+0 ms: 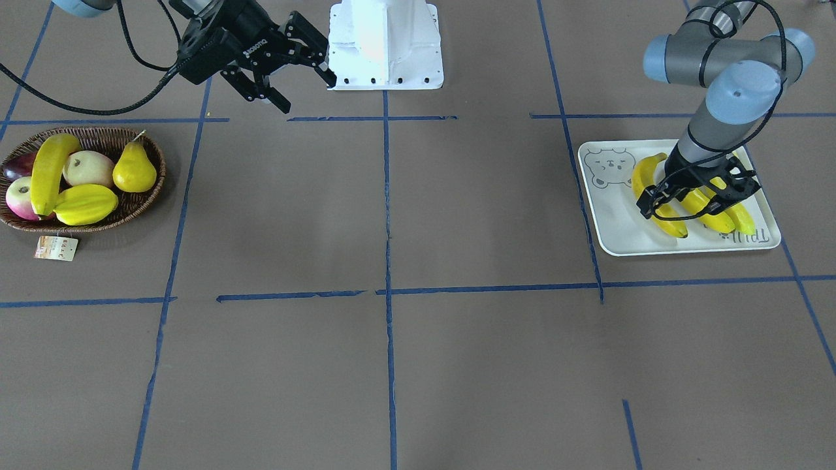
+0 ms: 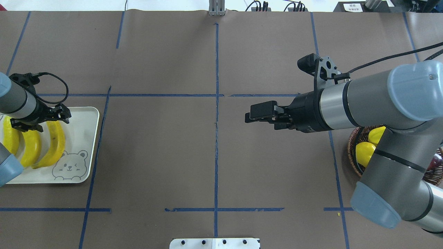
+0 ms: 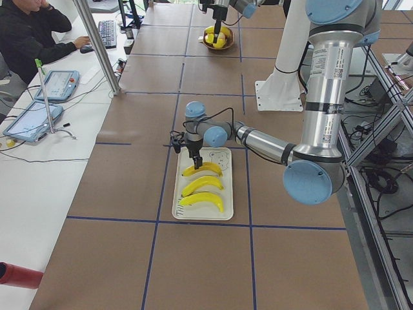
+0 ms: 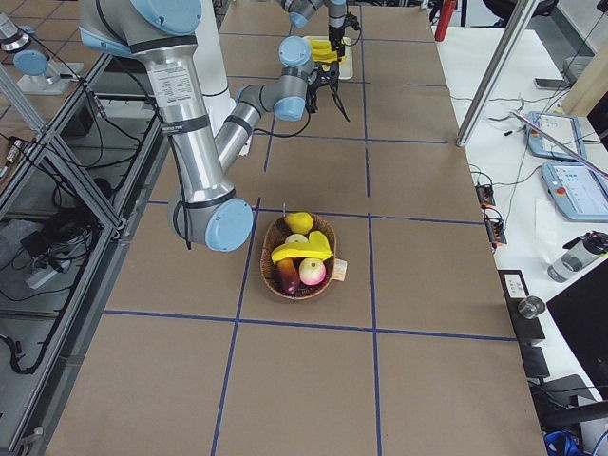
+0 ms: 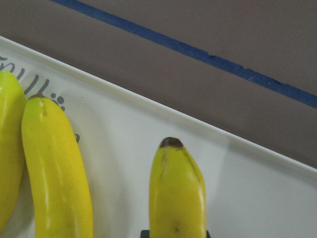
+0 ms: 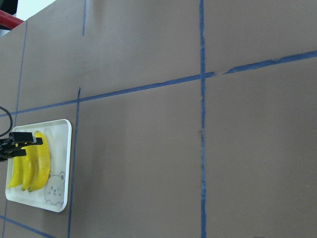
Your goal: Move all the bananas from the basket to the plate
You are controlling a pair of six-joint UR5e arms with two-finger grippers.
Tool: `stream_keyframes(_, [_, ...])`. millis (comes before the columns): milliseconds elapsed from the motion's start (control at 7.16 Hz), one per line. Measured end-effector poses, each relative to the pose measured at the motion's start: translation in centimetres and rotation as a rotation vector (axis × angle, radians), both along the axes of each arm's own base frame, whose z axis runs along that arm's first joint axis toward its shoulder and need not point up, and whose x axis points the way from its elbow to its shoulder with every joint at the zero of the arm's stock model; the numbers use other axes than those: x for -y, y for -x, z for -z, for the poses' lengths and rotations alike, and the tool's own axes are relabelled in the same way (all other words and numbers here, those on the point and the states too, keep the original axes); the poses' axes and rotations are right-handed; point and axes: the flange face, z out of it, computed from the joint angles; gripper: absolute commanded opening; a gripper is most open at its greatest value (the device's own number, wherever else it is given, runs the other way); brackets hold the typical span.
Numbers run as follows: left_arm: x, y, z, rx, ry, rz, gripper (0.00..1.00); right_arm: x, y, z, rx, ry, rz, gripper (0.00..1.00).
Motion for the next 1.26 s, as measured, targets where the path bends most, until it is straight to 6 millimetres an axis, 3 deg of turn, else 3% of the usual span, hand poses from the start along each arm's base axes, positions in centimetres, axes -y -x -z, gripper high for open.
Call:
stream_keyframes(140, [-0.1, 0.1, 1.7, -0.032, -0.028, 0.001, 1.0, 0.9, -1.7, -2.1, -0.032, 0.023, -0.025, 1.0])
stream_keyframes(419, [-0.6, 0.6, 7.2, -0.107, -0.104, 0.008, 1.0, 1.3, -5.8, -8.4, -0.133, 0.082, -0.073, 1.0])
stream_keyframes(978, [-0.6, -0.3, 14.6, -0.23, -0.12, 0.071, 1.0, -2.6, -15.3, -24.0, -0.499, -0.028, -0.017, 1.0])
stream_keyframes(1257, [-1.2, -2.9, 17.8, -0.291, -0.11, 0.06, 1.0, -3.9, -17.3, -29.2, -0.637, -0.072, 0.027, 1.0])
